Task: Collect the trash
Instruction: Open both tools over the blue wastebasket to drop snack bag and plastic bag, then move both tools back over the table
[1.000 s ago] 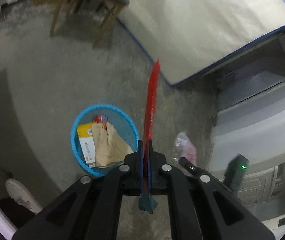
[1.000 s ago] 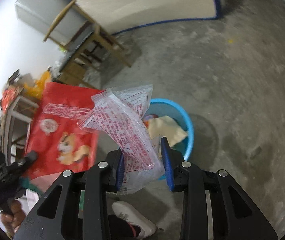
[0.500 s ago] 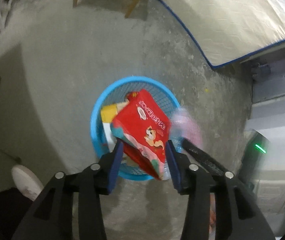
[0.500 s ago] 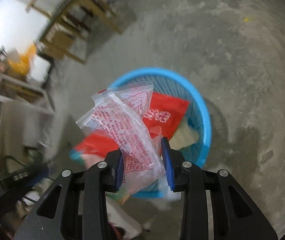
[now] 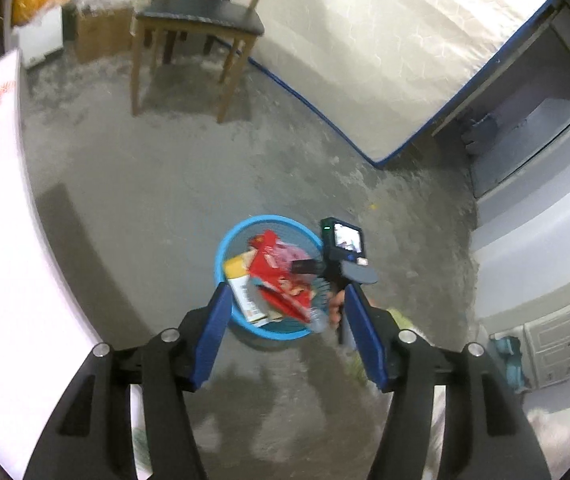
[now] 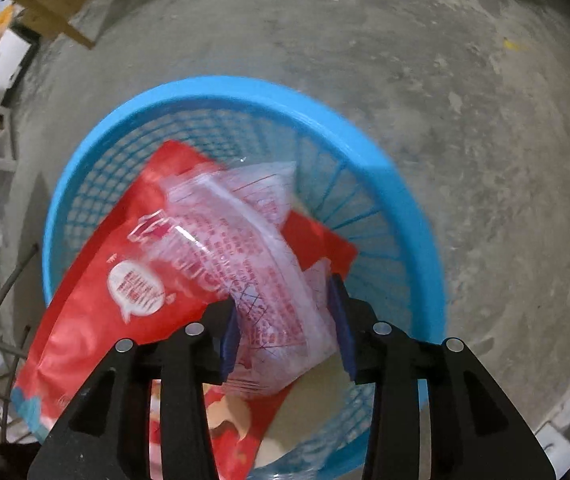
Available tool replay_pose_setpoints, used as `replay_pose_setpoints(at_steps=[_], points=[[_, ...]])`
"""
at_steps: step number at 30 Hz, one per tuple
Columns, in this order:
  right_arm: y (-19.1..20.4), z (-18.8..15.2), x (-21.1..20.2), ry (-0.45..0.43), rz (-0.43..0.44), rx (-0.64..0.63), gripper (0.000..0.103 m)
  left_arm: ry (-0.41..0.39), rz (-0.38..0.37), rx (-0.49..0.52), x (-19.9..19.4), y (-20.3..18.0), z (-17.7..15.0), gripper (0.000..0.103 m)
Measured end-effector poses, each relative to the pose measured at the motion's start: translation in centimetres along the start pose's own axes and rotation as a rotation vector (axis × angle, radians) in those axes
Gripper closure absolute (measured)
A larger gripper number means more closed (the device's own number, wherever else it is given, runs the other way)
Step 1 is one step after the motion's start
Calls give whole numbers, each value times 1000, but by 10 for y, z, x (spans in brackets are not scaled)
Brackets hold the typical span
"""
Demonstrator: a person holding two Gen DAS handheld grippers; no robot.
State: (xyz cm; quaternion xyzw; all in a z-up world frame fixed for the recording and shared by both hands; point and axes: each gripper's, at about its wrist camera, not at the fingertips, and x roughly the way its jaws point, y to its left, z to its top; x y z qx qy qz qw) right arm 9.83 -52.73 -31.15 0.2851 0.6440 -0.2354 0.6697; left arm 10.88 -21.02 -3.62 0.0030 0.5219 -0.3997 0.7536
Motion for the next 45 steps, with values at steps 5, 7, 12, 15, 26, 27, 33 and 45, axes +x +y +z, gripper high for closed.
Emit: replay_pose_setpoints(at_steps=[5, 7, 12, 15, 26, 27, 33, 45], points=[[-5, 1, -23, -32, 15, -21, 41, -51, 44, -26, -45, 32, -24, 40], [-9, -3, -33, -50, 34, -25, 35, -72, 68, -42, -65, 43, -35, 39], [-16, -9, -55, -90, 54, -15, 30, -116, 110, -92, -101, 73, -61, 38], [-23, -17, -74, -129, 86, 14, 30, -166, 123, -122, -126, 89, -70, 38], [24, -51, -202, -347, 307, -82, 25, -341, 204, -232, -191, 144, -89, 27], [41, -55, -221, -371, 343, -127, 25, -359, 215, -257, -198, 153, -92, 27], [151, -80, -298, -438, 519, -389, 25, -419, 260, -358, -224, 198, -106, 24], [459, -101, -295, -120, 805, -762, 36, -503, 239, -526, -250, 287, -108, 24]])
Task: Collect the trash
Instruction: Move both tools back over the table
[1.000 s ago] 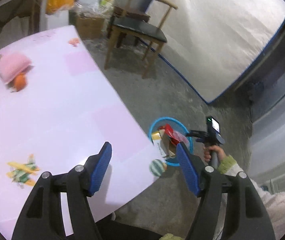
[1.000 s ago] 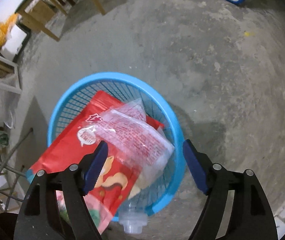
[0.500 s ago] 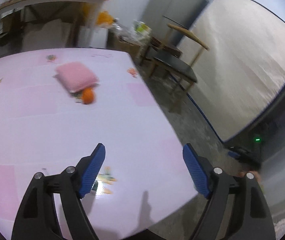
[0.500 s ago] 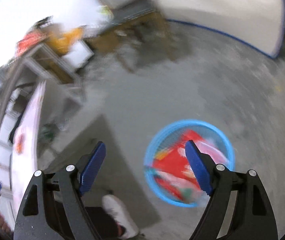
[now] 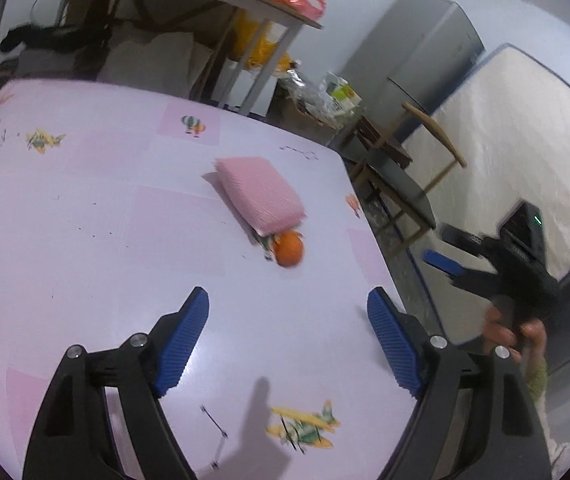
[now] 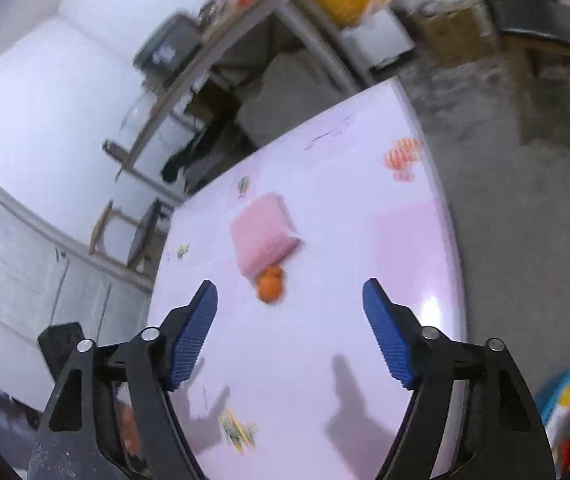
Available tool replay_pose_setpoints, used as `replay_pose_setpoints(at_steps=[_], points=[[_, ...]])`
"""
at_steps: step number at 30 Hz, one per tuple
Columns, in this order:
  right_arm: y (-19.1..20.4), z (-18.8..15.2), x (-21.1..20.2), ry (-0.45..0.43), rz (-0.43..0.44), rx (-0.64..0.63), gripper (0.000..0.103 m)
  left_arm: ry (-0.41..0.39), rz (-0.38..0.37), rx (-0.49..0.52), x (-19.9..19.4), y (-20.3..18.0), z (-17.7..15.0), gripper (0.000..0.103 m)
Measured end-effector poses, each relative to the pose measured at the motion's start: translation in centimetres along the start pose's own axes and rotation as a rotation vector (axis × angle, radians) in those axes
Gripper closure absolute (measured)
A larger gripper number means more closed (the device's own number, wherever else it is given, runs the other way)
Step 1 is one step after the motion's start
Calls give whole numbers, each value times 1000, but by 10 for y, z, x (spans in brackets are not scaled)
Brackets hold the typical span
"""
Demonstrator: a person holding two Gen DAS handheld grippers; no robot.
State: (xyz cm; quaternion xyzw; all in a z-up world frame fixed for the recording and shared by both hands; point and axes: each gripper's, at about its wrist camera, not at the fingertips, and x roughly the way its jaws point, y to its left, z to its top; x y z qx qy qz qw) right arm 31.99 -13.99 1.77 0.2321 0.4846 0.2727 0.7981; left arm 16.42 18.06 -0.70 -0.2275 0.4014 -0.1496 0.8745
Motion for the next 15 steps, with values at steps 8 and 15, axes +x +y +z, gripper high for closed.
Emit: replay_pose_setpoints(at_steps=[8, 15], points=[[38, 53, 137, 145, -147, -66, 50, -1, -36, -83, -2, 33, 2, 26], [62, 45, 178, 232, -145, -134, 72, -4, -29, -130, -17, 66, -9, 34]])
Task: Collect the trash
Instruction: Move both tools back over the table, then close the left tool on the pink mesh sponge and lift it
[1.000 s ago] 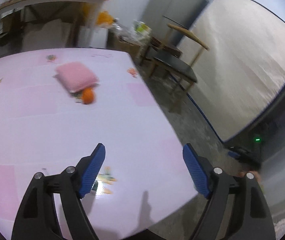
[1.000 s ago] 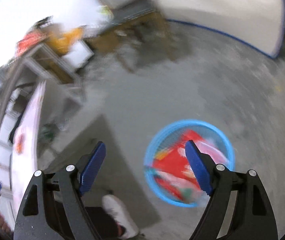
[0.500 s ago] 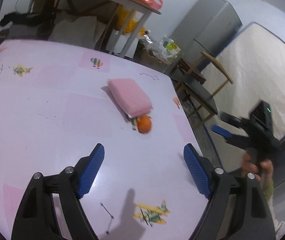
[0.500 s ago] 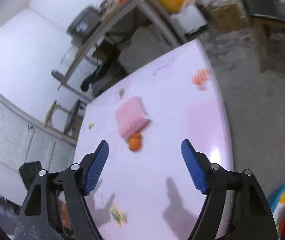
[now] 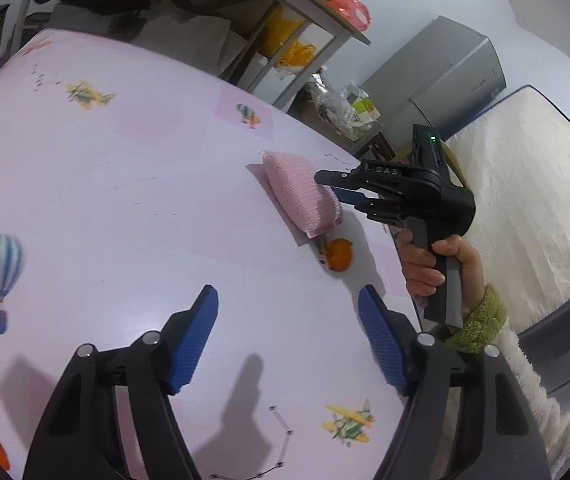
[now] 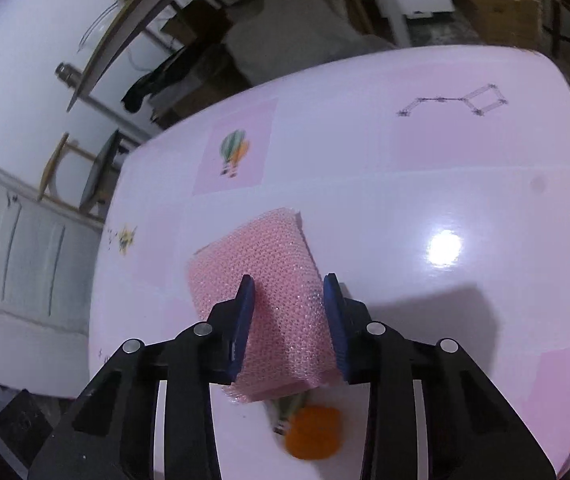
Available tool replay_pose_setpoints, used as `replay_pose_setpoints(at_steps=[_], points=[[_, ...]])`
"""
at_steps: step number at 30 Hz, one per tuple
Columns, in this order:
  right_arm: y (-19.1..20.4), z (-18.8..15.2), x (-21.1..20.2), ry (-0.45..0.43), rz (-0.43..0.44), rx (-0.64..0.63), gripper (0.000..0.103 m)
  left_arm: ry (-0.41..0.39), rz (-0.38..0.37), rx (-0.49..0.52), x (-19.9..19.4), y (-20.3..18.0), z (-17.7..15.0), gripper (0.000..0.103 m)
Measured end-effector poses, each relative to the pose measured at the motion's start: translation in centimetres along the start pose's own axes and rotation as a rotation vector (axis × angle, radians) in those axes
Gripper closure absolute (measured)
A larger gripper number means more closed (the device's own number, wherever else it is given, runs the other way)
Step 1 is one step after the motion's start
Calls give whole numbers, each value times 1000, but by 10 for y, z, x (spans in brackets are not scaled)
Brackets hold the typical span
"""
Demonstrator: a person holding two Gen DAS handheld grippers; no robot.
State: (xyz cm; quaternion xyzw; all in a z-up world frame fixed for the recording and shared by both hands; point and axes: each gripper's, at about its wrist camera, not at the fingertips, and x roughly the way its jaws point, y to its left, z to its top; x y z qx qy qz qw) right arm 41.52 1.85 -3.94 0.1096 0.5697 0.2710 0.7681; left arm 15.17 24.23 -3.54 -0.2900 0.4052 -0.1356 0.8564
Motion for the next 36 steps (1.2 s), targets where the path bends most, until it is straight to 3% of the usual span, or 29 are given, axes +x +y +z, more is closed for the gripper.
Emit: replay_pose_setpoints(at_steps=[7, 14, 24, 30, 33, 36], points=[[49, -24, 11, 58, 15, -98, 79, -8, 18, -49, -18, 27, -8, 37], [90, -75, 14, 122, 63, -158, 80, 25, 35, -71, -36, 41, -33, 37], [91, -167, -19, 116, 137, -9, 80, 125, 2, -34, -53, 34, -80, 35], [71, -199, -41, 121, 245, 139, 67, 133, 3, -34, -53, 22, -90, 24], [56, -204, -67, 25, 228, 176, 56, 137, 33, -29, -44, 13, -84, 16], [44, -211, -86, -38, 200, 198, 53, 133, 85, -17, -33, 3, -77, 10]])
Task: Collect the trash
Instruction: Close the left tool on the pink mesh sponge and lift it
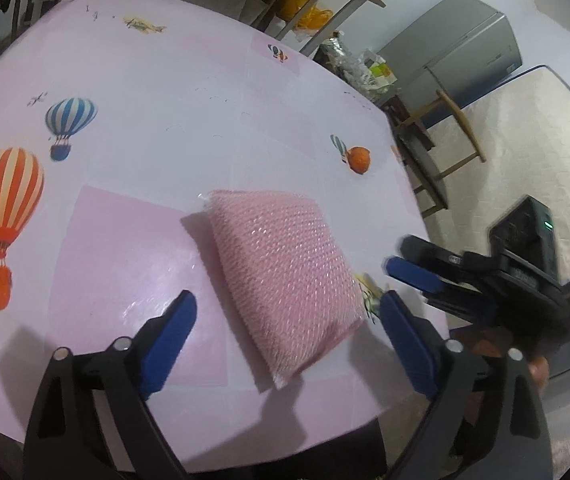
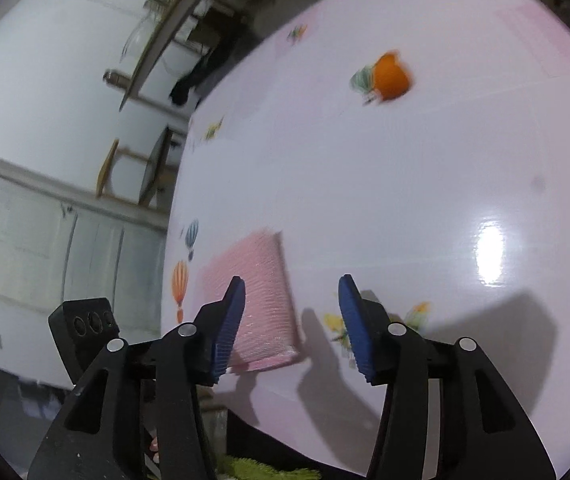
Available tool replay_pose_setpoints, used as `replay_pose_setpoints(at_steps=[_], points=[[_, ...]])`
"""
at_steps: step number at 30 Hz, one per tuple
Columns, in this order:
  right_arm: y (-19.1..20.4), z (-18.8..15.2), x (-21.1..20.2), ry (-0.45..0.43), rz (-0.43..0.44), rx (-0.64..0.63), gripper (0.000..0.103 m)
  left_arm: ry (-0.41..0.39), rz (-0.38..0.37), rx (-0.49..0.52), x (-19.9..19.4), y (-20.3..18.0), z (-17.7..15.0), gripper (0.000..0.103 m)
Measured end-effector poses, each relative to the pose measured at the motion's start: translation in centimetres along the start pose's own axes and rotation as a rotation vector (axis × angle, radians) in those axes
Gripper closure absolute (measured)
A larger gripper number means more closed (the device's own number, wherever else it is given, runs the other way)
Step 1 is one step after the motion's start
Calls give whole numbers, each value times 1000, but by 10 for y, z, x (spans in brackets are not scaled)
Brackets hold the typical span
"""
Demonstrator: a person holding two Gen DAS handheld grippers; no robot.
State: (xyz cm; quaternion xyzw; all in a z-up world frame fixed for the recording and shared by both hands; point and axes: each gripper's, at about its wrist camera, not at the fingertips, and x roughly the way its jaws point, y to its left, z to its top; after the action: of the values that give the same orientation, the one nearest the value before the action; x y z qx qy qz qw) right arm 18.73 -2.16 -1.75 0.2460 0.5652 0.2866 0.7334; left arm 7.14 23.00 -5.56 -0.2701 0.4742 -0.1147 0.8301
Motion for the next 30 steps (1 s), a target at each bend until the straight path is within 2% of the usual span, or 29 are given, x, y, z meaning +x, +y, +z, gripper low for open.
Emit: replay_pose_setpoints(at_steps=[7, 15, 18, 22, 25, 30], points=[[-15, -10, -1, -82, -55, 46, 50, -27, 118, 20, 26, -22, 11, 7], [-22, -10, -4, -138, -155, 17, 50, -55, 307, 173, 54, -47, 12, 7], [-19, 0, -12, -173, -195, -24, 50, -62, 323, 227, 58, -49, 10, 7], [-17, 19, -14, -193, -239, -77, 50, -64, 303, 249, 56, -46, 9, 7], [-12, 38, 0, -194, -282, -121, 50, -64, 310, 262, 53, -43, 7, 7], [-3, 64, 27, -192, -350, -207, 50, -64, 310, 295, 46, -40, 2, 16]])
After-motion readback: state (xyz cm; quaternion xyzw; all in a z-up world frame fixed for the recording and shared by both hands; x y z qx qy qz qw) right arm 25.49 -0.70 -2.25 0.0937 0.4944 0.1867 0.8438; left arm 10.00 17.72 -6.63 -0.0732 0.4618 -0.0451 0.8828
